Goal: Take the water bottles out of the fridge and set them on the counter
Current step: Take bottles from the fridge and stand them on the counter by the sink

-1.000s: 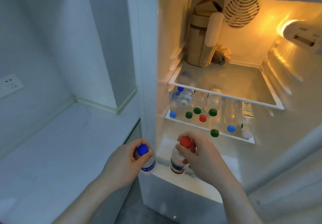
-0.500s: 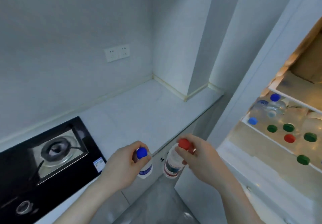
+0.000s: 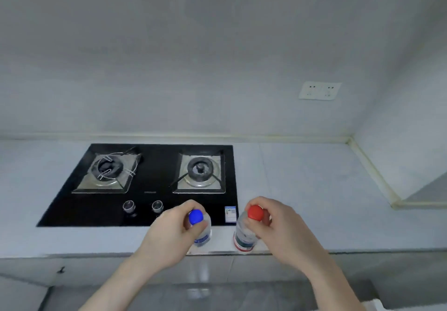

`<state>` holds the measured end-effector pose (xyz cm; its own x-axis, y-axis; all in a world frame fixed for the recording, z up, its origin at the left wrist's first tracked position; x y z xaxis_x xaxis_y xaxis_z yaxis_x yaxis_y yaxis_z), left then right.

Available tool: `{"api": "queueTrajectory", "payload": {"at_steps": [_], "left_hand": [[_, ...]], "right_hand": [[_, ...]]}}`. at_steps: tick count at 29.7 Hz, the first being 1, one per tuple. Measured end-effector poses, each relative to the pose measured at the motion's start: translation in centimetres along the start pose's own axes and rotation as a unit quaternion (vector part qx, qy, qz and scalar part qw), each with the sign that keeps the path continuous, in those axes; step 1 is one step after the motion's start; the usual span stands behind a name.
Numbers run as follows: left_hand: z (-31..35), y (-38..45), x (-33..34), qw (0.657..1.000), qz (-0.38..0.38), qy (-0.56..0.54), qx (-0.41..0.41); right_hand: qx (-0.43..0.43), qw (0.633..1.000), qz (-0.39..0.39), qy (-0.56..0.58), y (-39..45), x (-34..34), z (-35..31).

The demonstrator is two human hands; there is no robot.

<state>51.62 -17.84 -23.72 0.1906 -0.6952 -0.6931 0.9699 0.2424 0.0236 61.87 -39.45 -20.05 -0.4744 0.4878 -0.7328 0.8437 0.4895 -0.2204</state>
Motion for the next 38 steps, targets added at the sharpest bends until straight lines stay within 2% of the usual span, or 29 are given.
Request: {"api": "queueTrajectory", "payload": {"at_steps": [6,12,17,29,38], "left_hand": [[-4.3,-4.2,-4.2,0.993,0.088,-0.019,-0.083],[-8.5,-11.3,-10.4,0.966,0.201,-0.018,-0.163],[-11.9,-16.1,-15.3,0.946,0.254,0.006,-0.2],[-21.7,-27.2,-27.9,0.922,0.312,0.026,-0.228],[-28.0,-32.4,-34.4,0.904,0.343,0.025,-0.254]], "right_hand": [[-0.093,0.994,-0.047,-0.021,3.7,3.3,-4.7],[-0.204,0.969,-0.125,-0.055,5.3,9.1,-13.9],[-0.263,0.951,-0.149,-0.06,4.8,14.1,-20.8],[-0.33,0.923,-0.189,-0.054,1.9,27.9,-36.6],[-0.35,0.91,-0.213,-0.056,1.6,35.4,-44.5]]}}
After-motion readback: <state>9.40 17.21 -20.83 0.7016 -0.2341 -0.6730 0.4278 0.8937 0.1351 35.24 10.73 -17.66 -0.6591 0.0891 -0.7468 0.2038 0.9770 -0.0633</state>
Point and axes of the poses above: each hand's wrist, its own y-axis towards the middle knuckle, its own x-axis out of the palm, z = x × y, the point moved 7 cm from there along y, towards the middle knuckle, and after that the axes turned 8 degrees about x, right-handed, at the moved point
